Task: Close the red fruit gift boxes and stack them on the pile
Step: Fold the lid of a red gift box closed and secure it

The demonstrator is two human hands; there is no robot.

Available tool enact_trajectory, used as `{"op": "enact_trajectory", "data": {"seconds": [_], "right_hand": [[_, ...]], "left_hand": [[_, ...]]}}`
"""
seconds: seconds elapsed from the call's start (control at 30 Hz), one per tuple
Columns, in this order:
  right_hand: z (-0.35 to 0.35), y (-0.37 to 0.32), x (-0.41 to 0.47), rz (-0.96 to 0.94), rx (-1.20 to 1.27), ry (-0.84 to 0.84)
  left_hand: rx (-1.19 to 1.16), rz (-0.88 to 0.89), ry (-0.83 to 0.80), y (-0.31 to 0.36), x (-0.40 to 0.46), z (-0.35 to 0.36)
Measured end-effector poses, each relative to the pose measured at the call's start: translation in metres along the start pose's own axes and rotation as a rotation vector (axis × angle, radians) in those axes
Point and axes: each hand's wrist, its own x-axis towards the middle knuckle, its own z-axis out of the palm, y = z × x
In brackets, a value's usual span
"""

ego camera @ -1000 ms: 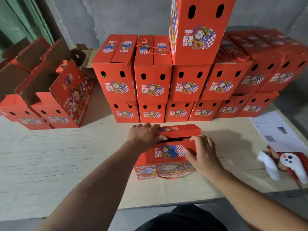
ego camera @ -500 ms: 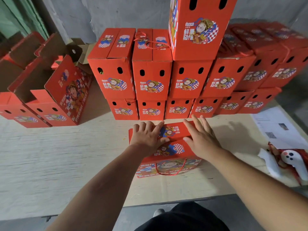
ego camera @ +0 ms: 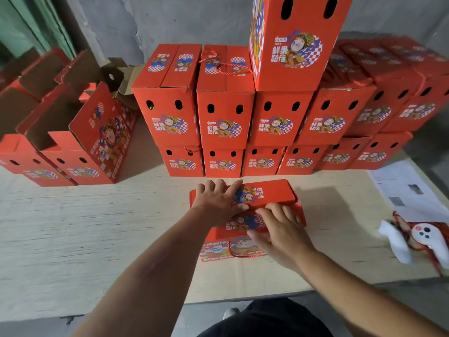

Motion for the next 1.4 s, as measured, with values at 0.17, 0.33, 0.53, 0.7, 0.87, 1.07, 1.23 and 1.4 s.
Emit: {"op": "enact_trajectory", "data": {"seconds": [0.17,0.33,0.53,0.7,0.87,1.07,1.23,1.4], "right_hand": [[-0.007,-0.002,0.000,0.062,-0.025,-0.191],[-0.016,-0.008,0.013,0.120,-0.102,-0.306],[-0.017,-0.019,0.023,0.137,-0.163,-0.240],[-0.030,-0.010,0.031,-0.004,-0.221,-0.158],[-0.043,-0.001,0.034,-0.074,-0.134,-0.248],[-0.042,0.011,0.022,-0.010,0.276,-0.052],[-0.018,0.015,0.032,0.270,0.086,-0.018],[-0.002,0.020,0.040,0.350,0.066,-0.098]], "left_hand": [[-0.033,0.060,-0.051,-0.006,0.011,-0.012],[-0.103,0.100,-0.048,-0.013,0.018,-0.019],[-0.276,-0.007,-0.126,-0.017,0.016,-0.022],[-0.323,-0.033,-0.213,-0.018,0.018,-0.031],[-0.282,0.021,-0.311,-0.021,0.027,-0.036],[-0.180,0.081,-0.277,-0.021,0.029,-0.030],[-0.103,0.066,-0.152,-0.017,0.026,-0.020],[-0.059,0.052,0.057,-0.013,0.016,-0.002]]}}
